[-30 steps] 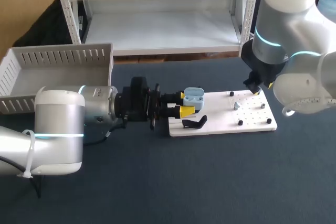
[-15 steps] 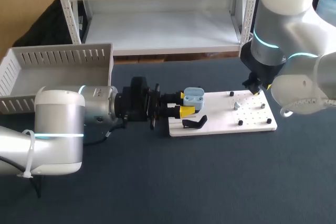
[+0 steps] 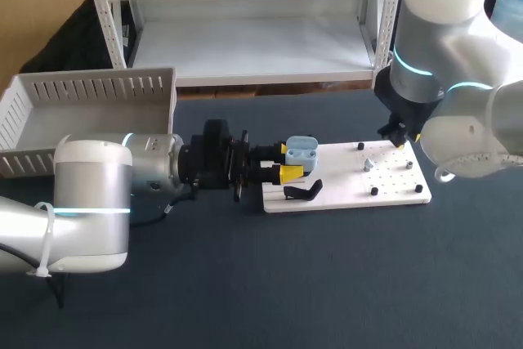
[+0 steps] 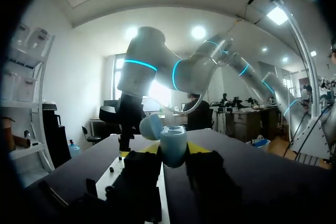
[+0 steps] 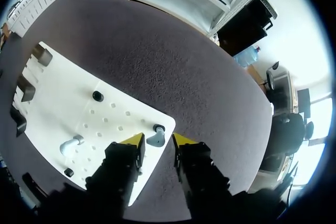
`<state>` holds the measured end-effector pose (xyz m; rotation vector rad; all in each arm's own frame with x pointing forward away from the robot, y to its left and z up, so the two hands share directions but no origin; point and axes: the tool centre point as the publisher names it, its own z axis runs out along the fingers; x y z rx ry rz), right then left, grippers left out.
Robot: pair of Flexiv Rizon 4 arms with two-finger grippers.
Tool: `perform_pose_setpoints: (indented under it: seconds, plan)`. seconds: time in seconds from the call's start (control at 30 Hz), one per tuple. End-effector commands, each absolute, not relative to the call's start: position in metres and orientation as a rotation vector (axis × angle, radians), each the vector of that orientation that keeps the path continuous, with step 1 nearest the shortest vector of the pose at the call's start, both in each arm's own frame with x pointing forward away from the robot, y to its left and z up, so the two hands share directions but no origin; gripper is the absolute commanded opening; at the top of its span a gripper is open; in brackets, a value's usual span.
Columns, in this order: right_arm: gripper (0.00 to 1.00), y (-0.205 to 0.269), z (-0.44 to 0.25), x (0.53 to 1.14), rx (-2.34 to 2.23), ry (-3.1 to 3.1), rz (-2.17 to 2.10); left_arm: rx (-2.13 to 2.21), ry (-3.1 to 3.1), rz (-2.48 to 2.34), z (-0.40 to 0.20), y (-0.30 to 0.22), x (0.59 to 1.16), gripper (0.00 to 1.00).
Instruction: Pick up each earbud case from the left stands, insert the matching earbuds, close the lid, and place the case in the box.
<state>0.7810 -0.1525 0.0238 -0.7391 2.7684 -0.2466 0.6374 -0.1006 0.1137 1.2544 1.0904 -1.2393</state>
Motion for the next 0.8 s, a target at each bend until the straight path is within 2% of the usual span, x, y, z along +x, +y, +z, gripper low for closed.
perform_pose_setpoints:
  seconds: [0.03, 0.17, 0.23, 0.8]
  plan:
    - [0.26, -0.152, 0.022, 0.783, -0.737, 2.772, -0.249, 1.253, 1.088, -1.24, 0.113, -0.101, 0.638, 0.0]
    - [0.05, -0.152, 0.021, 0.783, -0.738, 2.772, -0.25, 1.253, 1.088, -1.24, 0.113, -0.101, 0.638, 0.0]
    - [0.0, -0.152, 0.021, 0.783, -0.739, 2.772, -0.25, 1.253, 1.088, -1.24, 0.113, -0.101, 0.638, 0.0]
    - [0.0, -0.155, 0.056, 0.76, -0.744, 2.711, -0.256, 1.253, 1.088, -1.24, 0.113, -0.101, 0.638, 0.0]
